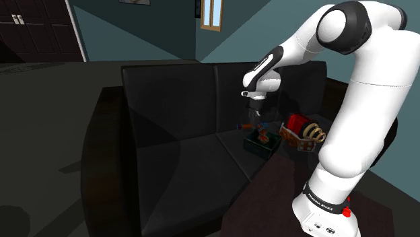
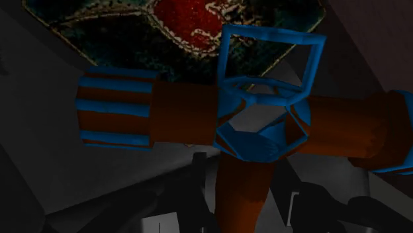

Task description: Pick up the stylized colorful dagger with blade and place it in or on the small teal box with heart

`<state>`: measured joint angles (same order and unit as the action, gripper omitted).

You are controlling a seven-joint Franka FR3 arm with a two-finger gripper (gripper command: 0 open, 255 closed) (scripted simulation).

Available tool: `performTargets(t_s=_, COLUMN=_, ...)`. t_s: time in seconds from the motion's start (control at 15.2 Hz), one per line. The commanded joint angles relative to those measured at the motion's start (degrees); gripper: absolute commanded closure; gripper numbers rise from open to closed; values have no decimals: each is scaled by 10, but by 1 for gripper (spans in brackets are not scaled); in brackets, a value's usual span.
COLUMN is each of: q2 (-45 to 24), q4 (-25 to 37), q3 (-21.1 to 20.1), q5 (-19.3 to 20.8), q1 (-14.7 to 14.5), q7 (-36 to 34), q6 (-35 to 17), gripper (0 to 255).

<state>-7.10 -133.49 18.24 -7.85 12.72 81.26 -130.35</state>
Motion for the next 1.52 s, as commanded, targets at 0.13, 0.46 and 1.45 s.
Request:
performTargets(t_s=0.13, q2=-16, q4=21, q3=27, q5=3, q1=35, q7=60, q6=10, gripper=255)
performTargets(t_s=0.46, q2=-49, q4=53, q3=49, q5=-3, q1=73, q7=122, q6=16, gripper=255)
performTargets(t_s=1.45, q2=-131, q4=48, q3=27, q5=-53, q1=87, q7=158, q6=-64, gripper=255)
